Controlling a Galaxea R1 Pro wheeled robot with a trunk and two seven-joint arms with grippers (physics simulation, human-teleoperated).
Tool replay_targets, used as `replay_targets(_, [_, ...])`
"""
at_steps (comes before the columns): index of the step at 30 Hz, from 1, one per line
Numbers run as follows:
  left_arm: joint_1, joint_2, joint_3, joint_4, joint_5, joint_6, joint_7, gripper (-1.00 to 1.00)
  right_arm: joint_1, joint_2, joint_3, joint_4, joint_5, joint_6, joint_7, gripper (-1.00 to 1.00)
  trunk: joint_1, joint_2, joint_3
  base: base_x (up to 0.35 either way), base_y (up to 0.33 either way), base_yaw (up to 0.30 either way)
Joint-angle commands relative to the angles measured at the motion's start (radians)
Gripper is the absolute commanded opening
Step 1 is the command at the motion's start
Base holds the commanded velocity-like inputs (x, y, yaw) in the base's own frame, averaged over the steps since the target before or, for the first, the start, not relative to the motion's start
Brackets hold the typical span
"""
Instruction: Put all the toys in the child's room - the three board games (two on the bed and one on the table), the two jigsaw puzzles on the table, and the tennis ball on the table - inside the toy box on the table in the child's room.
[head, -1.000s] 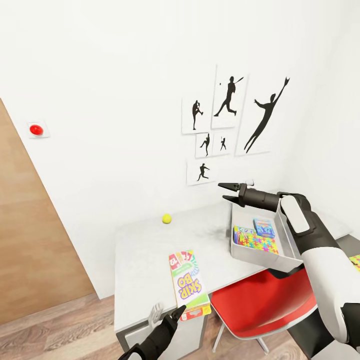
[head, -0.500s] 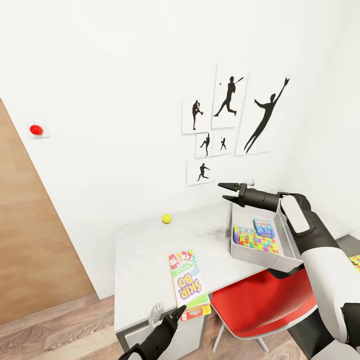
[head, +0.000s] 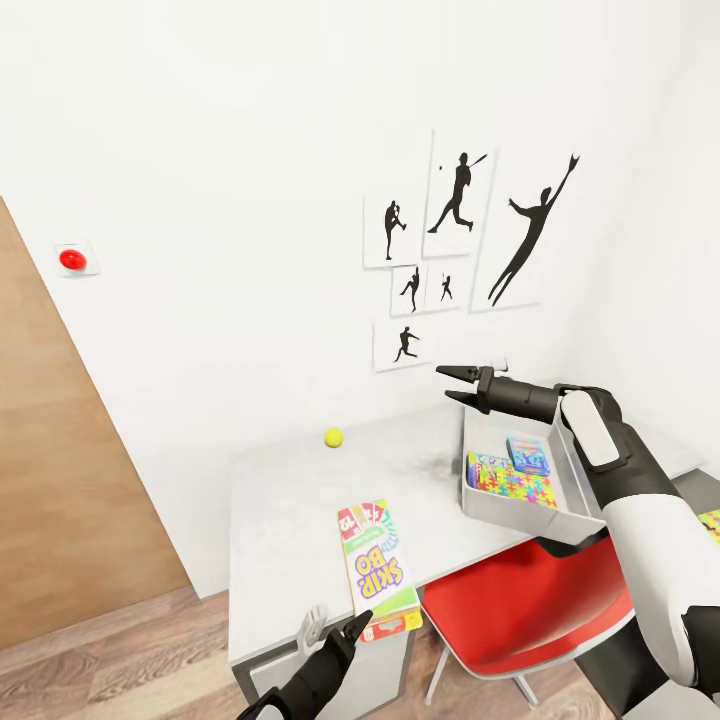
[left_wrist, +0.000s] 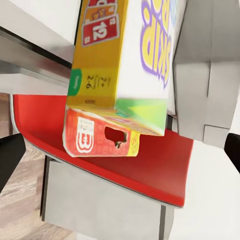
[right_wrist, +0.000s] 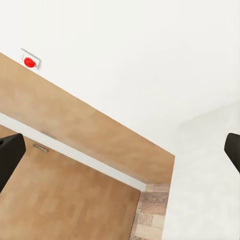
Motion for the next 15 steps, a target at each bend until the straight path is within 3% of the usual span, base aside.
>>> replay_targets(1, [-0.001, 0.0, 0.0, 0.0, 0.009, 0.009, -0.002, 1.0, -0.001, -0.001, 0.001, 0.0, 0.004, 0.002, 0.007, 1.0, 0.001, -0.002, -0.002, 0.0, 0.0, 0.0])
replay_targets(6, [-0.001, 0.0, -0.001, 0.0, 0.009, 0.008, -0.002, 1.0, -0.001, -0.001, 0.001, 0.0, 0.004, 0.002, 0.007, 1.0, 0.001, -0.002, -0.002, 0.0, 0.0, 0.0])
replay_targets(12, [-0.001, 0.0, -0.002, 0.0, 0.01, 0.009, -0.003, 1.0, -0.001, -0.001, 0.001, 0.0, 0.004, 0.002, 0.007, 1.0, 0.024, -0.044, -0.021, 0.0, 0.0, 0.0])
replay_targets(15, [-0.001, 0.0, -0.002, 0.0, 0.01, 0.009, -0.003, 1.0, -0.002, -0.001, 0.001, 0.0, 0.004, 0.002, 0.007, 1.0, 0.024, -0.044, -0.021, 0.0, 0.0, 0.0])
